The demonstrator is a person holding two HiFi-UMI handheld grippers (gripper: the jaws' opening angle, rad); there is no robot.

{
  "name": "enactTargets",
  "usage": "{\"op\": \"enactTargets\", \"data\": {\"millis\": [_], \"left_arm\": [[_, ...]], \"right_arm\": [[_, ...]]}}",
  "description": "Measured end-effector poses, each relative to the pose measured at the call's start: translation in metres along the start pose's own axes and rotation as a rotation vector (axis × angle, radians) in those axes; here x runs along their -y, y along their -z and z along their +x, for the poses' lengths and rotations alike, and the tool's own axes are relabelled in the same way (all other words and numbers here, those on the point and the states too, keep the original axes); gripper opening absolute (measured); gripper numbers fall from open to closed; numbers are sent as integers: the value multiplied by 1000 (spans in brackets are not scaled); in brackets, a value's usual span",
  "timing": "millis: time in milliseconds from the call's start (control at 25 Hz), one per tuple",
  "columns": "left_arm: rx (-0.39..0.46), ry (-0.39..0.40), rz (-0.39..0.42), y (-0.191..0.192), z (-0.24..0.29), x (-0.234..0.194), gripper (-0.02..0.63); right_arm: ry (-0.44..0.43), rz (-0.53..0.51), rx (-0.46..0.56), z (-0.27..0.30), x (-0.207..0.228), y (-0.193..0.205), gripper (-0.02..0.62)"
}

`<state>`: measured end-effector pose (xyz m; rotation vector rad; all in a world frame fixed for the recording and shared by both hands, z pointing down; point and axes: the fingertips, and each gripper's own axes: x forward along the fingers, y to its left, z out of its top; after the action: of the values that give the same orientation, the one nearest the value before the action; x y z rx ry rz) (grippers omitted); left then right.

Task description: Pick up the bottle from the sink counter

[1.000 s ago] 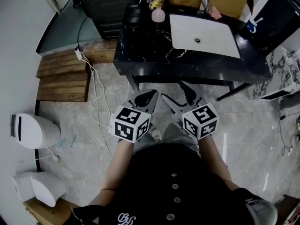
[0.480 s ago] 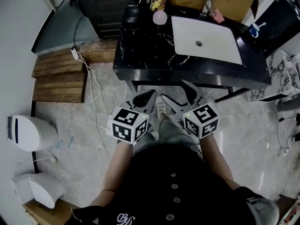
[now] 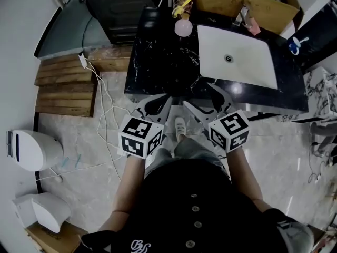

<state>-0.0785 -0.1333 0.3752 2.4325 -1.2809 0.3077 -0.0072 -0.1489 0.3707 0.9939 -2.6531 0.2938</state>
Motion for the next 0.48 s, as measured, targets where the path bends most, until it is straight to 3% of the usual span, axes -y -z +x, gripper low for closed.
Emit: {"op": "enactTargets", "data": {"millis": [480], "left_arm": [[36, -88, -4, -56, 70, -59, 17]], "right_arm": [[-36, -1, 24, 61, 101, -41, 345]]}}
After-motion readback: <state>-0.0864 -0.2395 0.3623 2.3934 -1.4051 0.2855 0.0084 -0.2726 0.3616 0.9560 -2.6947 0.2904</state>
